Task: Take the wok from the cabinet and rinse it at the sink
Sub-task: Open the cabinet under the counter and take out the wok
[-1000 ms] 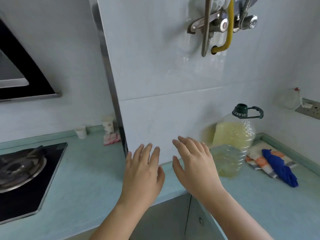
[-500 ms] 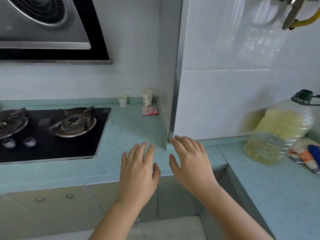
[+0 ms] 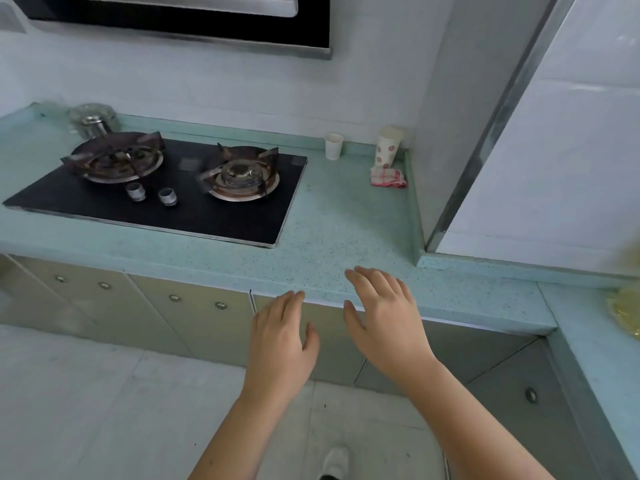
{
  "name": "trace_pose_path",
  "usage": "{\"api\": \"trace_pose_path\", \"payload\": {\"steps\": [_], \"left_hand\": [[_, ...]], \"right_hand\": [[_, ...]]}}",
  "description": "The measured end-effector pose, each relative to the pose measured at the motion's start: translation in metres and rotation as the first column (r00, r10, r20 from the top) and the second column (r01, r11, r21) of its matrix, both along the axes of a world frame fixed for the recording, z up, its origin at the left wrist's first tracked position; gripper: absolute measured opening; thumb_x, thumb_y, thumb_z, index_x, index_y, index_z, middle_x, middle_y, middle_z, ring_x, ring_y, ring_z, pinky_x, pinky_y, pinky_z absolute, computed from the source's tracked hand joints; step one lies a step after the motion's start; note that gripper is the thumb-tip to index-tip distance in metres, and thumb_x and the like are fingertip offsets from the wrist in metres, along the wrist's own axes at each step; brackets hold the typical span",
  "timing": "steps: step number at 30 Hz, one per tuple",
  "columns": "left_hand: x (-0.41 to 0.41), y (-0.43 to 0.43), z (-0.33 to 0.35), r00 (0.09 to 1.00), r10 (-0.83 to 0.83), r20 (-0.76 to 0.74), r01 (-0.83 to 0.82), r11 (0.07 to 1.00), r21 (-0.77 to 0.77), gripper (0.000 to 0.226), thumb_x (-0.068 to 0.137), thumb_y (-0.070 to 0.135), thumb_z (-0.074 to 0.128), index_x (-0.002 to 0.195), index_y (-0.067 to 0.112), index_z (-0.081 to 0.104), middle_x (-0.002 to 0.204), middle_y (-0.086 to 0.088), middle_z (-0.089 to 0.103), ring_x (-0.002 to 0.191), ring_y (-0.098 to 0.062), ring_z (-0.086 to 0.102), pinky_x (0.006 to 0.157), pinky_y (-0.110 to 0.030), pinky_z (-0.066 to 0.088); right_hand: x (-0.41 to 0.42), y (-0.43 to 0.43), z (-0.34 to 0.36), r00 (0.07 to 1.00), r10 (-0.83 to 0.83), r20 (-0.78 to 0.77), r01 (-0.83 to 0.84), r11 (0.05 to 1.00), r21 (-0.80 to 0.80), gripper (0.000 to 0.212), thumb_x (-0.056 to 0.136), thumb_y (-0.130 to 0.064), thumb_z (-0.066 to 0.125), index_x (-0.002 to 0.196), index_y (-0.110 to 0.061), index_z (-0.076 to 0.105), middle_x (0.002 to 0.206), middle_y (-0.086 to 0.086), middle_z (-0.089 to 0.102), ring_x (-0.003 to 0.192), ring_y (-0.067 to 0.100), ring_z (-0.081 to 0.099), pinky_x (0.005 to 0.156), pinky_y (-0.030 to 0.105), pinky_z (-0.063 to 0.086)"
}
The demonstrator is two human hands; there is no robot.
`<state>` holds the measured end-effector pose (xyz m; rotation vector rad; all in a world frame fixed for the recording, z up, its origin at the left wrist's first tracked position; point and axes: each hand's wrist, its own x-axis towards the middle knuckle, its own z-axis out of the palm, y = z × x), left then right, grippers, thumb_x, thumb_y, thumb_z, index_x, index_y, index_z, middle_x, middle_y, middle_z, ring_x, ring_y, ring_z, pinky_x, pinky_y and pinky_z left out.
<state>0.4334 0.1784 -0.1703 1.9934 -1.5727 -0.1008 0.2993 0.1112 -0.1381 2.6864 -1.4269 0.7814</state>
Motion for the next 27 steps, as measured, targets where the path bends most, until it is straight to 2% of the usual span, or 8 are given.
{"api": "trace_pose_path", "payload": {"steps": [4,6,9,12,17,21,25,27], "left_hand": [[0.017,-0.011,-0.020,0.991,0.032,-0.127,-0.027,0.999,0.040,0.046,0.080,0.006,0.065,0.124,0.000,0.056,0.123,-0.015,0.062,0.115,-0.033,0.057,0.097,-0.040,0.043],[0.022,-0.019,-0.024,0.967,0.069,-0.245,-0.049,0.995,0.087,0.047,0.087,0.010,0.058,0.132,0.005,0.049,0.132,-0.008,0.055,0.125,-0.024,0.049,0.102,-0.026,0.033],[0.034,-0.037,-0.037,0.909,0.128,-0.397,-0.063,0.983,0.173,0.047,0.092,0.015,0.052,0.138,0.011,0.042,0.140,0.000,0.047,0.131,-0.013,0.040,0.098,-0.010,0.022],[0.049,-0.060,-0.055,0.835,0.206,-0.509,-0.063,0.957,0.284,0.045,0.093,0.015,0.050,0.137,0.013,0.043,0.141,0.001,0.046,0.131,-0.011,0.041,0.099,-0.012,0.024],[0.057,-0.093,-0.081,0.598,0.373,-0.710,-0.113,0.916,0.385,0.036,0.092,0.012,0.049,0.128,0.016,0.051,0.125,0.000,0.057,0.109,-0.007,0.052,0.090,-0.019,0.036],[0.059,-0.109,-0.108,0.416,0.423,-0.805,-0.160,0.905,0.393,0.027,0.090,0.005,0.050,0.113,0.017,0.057,0.110,0.005,0.059,0.090,0.007,0.053,0.069,0.001,0.040],[0.064,-0.116,-0.130,0.124,0.454,-0.882,-0.133,0.889,0.439,0.028,0.093,0.010,0.050,0.119,0.019,0.049,0.117,0.001,0.059,0.107,-0.015,0.059,0.090,-0.029,0.043],[0.067,-0.120,-0.140,-0.007,0.435,-0.901,-0.126,0.893,0.432,0.029,0.094,0.013,0.048,0.122,0.020,0.046,0.121,-0.002,0.058,0.110,-0.019,0.058,0.091,-0.033,0.041]], "right_hand": [[0.028,-0.022,-0.023,0.998,0.066,-0.003,-0.066,0.997,0.045,0.044,0.078,-0.028,0.042,0.108,-0.007,0.067,0.107,0.010,0.070,0.099,0.029,0.067,0.081,0.048,0.054],[0.040,-0.036,-0.035,0.996,0.091,-0.005,-0.090,0.993,0.074,0.044,0.078,-0.028,0.042,0.107,-0.007,0.068,0.106,0.010,0.071,0.098,0.029,0.068,0.080,0.050,0.055],[0.054,-0.061,-0.054,0.994,0.109,-0.017,-0.107,0.989,0.101,0.043,0.077,-0.028,0.042,0.104,-0.008,0.069,0.103,0.009,0.072,0.095,0.029,0.069,0.078,0.050,0.056],[0.064,-0.086,-0.075,0.994,0.106,-0.037,-0.100,0.987,0.128,0.036,0.073,-0.026,0.055,0.102,-0.010,0.070,0.102,0.008,0.072,0.094,0.028,0.070,0.078,0.050,0.056],[0.074,-0.122,-0.108,0.990,0.128,-0.066,-0.118,0.983,0.142,0.037,0.065,-0.025,0.063,0.098,-0.011,0.071,0.098,0.006,0.073,0.089,0.026,0.071,0.075,0.047,0.057],[0.087,-0.137,-0.135,0.981,0.180,-0.074,-0.165,0.971,0.173,0.038,0.072,-0.028,0.052,0.102,-0.013,0.069,0.101,0.005,0.073,0.092,0.025,0.070,0.076,0.046,0.057],[0.101,-0.140,-0.160,0.969,0.243,-0.042,-0.224,0.938,0.264,0.047,0.078,-0.030,0.044,0.121,-0.015,0.057,0.111,0.005,0.069,0.103,0.026,0.066,0.084,0.048,0.055],[0.106,-0.142,-0.171,0.967,0.252,-0.022,-0.236,0.930,0.283,0.048,0.078,-0.030,0.042,0.125,-0.019,0.050,0.112,0.003,0.068,0.106,0.024,0.064,0.087,0.044,0.052]]}}
